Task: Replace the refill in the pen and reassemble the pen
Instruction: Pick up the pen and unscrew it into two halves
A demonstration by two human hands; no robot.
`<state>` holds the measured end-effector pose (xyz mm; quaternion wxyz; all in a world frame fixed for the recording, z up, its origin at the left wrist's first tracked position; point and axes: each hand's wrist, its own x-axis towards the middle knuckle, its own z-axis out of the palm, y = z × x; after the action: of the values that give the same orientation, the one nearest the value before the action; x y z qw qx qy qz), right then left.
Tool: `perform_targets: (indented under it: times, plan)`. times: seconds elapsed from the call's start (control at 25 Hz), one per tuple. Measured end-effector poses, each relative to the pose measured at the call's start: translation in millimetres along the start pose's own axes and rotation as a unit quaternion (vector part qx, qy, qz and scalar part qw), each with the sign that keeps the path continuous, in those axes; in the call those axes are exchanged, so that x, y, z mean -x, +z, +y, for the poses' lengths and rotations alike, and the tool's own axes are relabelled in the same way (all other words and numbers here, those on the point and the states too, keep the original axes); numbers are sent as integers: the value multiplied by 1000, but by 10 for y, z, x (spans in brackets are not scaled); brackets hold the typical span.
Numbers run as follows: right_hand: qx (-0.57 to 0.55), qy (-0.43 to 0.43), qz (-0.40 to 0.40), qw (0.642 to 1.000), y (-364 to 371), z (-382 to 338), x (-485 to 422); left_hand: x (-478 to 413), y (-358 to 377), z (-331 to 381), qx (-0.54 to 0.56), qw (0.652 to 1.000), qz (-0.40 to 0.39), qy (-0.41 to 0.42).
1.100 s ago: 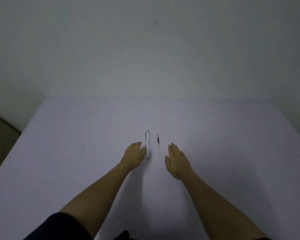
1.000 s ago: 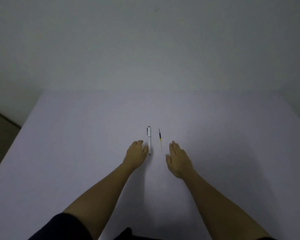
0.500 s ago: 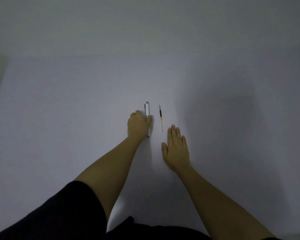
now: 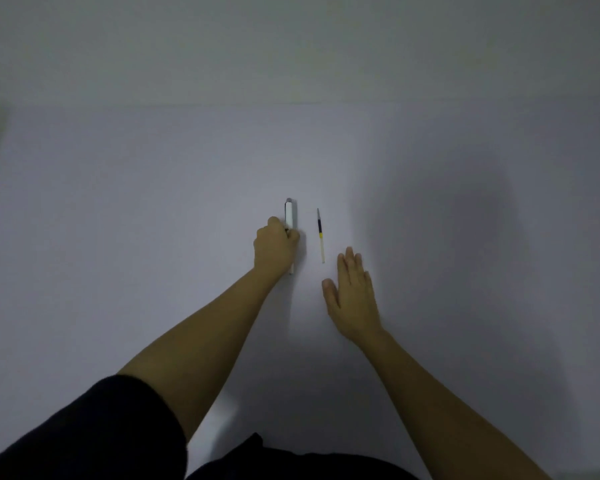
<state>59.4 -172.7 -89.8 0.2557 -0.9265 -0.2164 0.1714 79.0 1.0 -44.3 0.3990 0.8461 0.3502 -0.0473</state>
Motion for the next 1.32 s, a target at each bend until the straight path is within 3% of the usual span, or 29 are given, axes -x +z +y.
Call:
perform_targets:
  times: [0.2,0.52,0.68,0.96,1.2,1.32]
  plan:
    - [-261,65,90,959,-537,-288,-90,474,-286,-76,64,988,-63,127]
    - [-488,88,78,865,-913,-729,-77,852,-363,14,34,959,67,274]
    - [-512,85,52,853,-932,-748,-9,928,-366,-3,36,948,122,292]
    - [-519,83,62,848,-890,-779,33,931,-340,-32,15,950,151,273]
    - [-567,127,72,811,-872,-506,-208,873,-296,-227,15,973,103,207]
    - [-446,175,52,876,-759,-262,-354,843,-253,-318,37,983,67,166]
